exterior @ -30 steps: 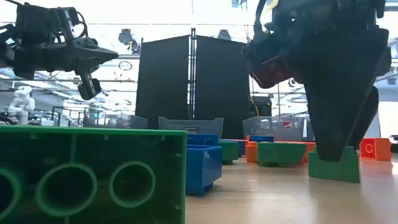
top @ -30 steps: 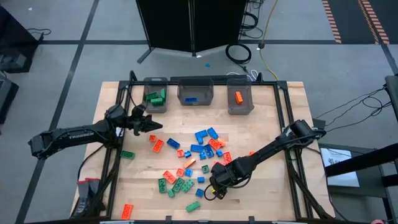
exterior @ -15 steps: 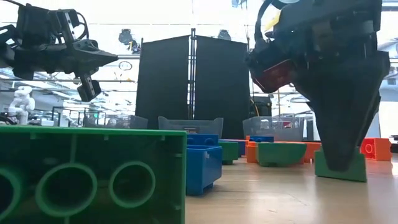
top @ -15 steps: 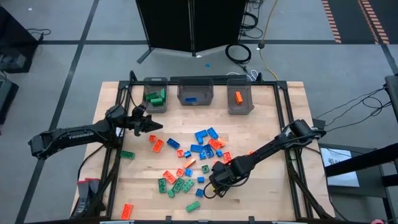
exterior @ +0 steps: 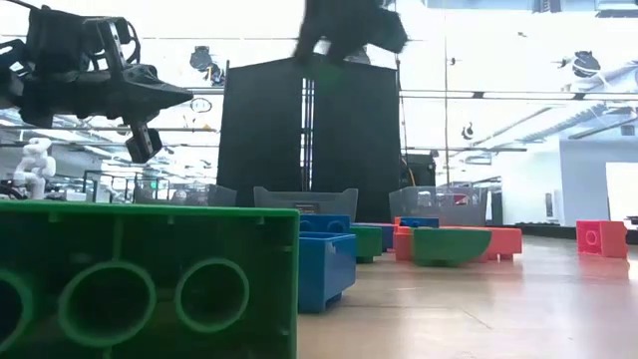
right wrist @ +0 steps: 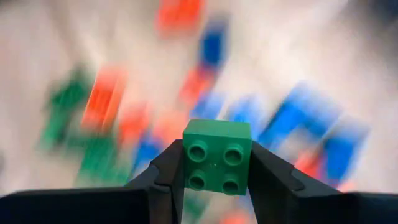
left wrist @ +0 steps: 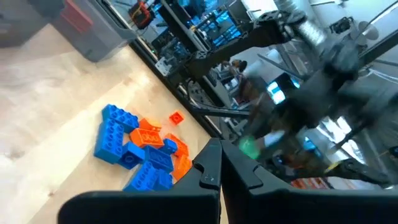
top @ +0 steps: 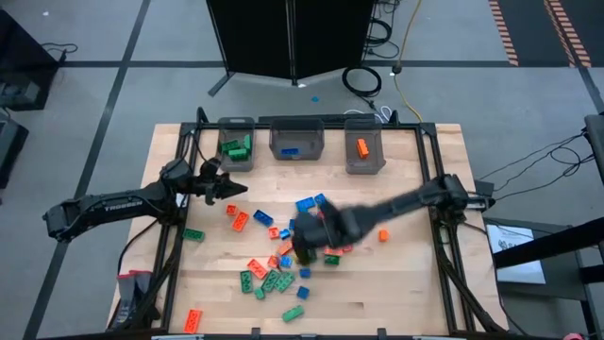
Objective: Sort blocks
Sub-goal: Put the green game piece into the left black bin
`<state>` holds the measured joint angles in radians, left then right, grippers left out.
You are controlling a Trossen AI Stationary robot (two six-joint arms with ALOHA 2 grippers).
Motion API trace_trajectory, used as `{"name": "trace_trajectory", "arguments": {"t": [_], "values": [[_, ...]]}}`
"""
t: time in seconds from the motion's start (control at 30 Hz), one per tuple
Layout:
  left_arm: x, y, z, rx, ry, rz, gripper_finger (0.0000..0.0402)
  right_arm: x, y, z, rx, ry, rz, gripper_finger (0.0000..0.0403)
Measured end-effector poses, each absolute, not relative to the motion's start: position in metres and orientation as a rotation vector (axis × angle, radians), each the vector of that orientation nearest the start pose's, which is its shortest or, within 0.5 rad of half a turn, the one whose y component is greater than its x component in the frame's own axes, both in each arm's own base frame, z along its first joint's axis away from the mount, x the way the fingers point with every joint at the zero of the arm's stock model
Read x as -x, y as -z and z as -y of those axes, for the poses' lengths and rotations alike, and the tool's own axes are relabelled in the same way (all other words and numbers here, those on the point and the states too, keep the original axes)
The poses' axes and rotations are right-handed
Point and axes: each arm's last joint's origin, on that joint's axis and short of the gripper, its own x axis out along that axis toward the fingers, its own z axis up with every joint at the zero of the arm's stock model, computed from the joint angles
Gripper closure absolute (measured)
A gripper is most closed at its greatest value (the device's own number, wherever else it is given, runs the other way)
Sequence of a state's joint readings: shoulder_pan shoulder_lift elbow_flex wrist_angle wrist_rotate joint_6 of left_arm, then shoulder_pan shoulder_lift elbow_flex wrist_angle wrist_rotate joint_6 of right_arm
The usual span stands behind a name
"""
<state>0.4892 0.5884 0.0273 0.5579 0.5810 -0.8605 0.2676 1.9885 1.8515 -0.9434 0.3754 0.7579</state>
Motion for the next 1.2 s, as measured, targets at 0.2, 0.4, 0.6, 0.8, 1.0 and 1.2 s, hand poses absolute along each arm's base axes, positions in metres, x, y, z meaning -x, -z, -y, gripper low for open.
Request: {"name": "trace_trajectory", "arguments": {"t": [0.2,0.4,0.6,0.8,1.0,1.2], "values": [[-0.116,-0.173,-0.061,0.809,-0.088,0.054,0.0402,-0.439,-0.333,0.004,-0.284,0.587,-0.656,0.0288],[-0.099,-0.138,-0.066,0.943,-0.323,-0.224,0.0402,-0.451,-0.350,0.096,-0.356,0.604,-0.397,0.0288],[-0.095,-0.137,-0.065,0.915,-0.335,-0.283,0.0402,-0.478,-0.321,0.155,-0.448,0.516,-0.207,0.0288],[-0.098,-0.138,-0.059,0.938,-0.204,-0.326,0.0402,-0.532,-0.239,0.182,-0.597,0.393,-0.253,0.0288],[-0.099,-0.138,-0.055,0.946,-0.120,-0.353,0.0402,-0.559,-0.196,0.190,-0.676,0.329,-0.208,0.0288],[-0.100,-0.138,-0.054,0.947,-0.108,-0.363,0.0402,-0.555,-0.188,0.193,-0.624,0.299,-0.315,0.0288]]}}
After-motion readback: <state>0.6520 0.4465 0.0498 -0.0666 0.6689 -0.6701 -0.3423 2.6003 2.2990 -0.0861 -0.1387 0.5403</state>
